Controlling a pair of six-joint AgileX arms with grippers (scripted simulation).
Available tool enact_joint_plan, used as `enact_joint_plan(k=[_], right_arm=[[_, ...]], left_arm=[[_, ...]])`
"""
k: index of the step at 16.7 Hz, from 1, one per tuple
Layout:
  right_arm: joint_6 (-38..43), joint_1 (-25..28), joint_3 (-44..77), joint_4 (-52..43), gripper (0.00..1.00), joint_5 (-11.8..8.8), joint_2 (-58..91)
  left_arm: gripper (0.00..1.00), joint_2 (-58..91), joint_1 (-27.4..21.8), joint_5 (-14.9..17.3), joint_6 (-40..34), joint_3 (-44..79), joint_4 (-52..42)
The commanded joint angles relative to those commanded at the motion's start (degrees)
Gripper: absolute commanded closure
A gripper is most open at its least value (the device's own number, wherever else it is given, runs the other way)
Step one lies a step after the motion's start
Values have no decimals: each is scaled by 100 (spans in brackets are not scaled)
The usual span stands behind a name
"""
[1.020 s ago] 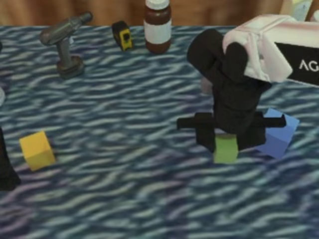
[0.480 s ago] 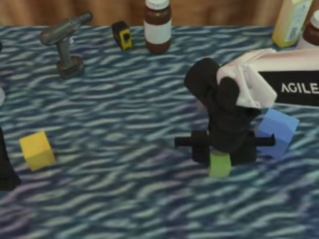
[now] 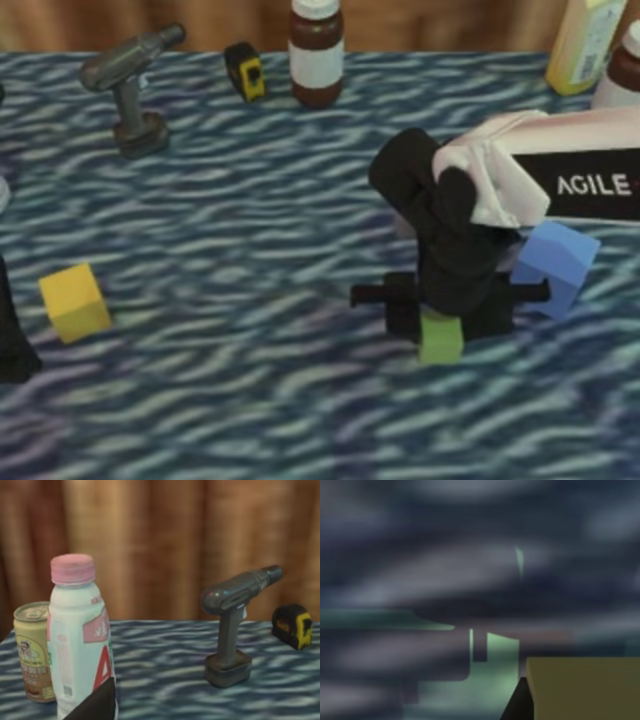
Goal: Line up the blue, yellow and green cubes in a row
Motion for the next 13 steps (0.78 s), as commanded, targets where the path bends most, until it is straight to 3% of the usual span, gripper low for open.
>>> enact_joint_plan(k=[10, 13], right_arm=[[0, 0, 0, 0, 2, 0, 0], [0, 0, 0, 0, 0, 0, 0]], left_arm=[[0, 0, 0, 0, 0, 0, 0], [0, 0, 0, 0, 0, 0, 0]])
